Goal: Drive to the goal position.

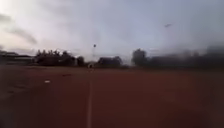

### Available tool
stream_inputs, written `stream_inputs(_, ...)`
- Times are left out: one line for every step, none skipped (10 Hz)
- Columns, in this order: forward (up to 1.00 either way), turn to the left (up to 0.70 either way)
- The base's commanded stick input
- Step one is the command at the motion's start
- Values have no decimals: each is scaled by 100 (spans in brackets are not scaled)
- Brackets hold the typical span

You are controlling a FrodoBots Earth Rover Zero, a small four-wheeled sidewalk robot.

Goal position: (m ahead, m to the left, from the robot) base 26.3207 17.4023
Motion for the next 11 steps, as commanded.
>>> stream_inputs(70, 0)
stream_inputs(70, 0)
stream_inputs(70, 0)
stream_inputs(70, 0)
stream_inputs(70, 0)
stream_inputs(70, 0)
stream_inputs(70, 0)
stream_inputs(70, 0)
stream_inputs(70, 0)
stream_inputs(70, 0)
stream_inputs(70, 0)
